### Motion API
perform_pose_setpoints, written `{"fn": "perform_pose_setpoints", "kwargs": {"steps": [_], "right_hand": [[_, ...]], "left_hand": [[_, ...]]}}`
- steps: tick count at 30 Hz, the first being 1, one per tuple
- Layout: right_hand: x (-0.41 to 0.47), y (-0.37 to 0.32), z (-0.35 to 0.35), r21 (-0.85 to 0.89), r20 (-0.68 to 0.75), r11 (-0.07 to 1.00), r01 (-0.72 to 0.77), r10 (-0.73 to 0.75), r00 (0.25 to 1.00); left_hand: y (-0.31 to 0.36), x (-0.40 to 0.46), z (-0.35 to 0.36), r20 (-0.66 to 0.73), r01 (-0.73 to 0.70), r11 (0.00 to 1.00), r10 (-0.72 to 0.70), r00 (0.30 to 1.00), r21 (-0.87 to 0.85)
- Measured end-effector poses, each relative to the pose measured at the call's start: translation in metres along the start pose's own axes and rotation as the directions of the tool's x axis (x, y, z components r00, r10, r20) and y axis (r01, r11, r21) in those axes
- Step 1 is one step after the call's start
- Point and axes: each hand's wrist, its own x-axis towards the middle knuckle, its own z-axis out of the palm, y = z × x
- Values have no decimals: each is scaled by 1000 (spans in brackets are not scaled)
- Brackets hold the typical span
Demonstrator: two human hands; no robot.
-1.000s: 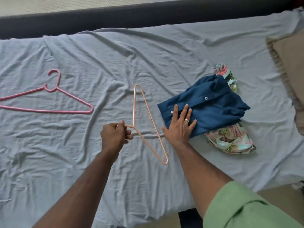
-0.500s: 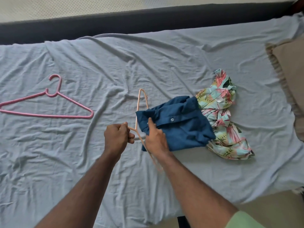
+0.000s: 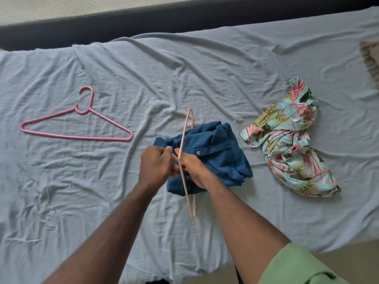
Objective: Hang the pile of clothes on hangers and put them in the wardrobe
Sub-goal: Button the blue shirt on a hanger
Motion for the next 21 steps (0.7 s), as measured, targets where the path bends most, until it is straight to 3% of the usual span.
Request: {"fn": "perform_pose_setpoints", "kwargs": {"steps": [2,4,7,9,12,14,16,17,18,19,21], "right_hand": [[-1,5,1,50,-143,994,99,-91,986],[-16,10,-1,-93,-348,961,259,-276,896],[-53,12,-4,12,-404,901,433,-391,827],[-65,21,-7,161,-345,894,417,-345,873],[-65,43,-8,136,-260,946,294,-253,932],[-64,50,-5,108,-273,970,217,-181,945],[-64,47,-6,36,-386,976,216,-186,904],[-64,43,-9,-37,-456,971,237,-227,860],[-63,38,-12,-114,-501,961,251,-274,821],[-64,33,-13,-169,-506,949,267,-316,803],[-70,19,-19,-201,-424,930,309,-367,828]], "left_hand": [[1,-1,9,0,41,998,-41,999,-56],[6,-7,21,25,14,1000,-13,1000,-13],[17,-19,42,90,-42,999,41,995,7],[16,-18,49,109,-14,998,21,994,-66],[0,-10,52,88,98,956,-77,993,-278],[-21,-3,54,-30,16,987,-21,999,-160],[-40,5,57,-79,-92,994,97,992,63],[-47,8,57,-23,-151,961,161,987,230],[-51,10,59,90,-244,869,228,970,431],[-53,13,59,243,-356,703,260,935,616],[-46,20,61,499,-572,384,280,820,725]]}}
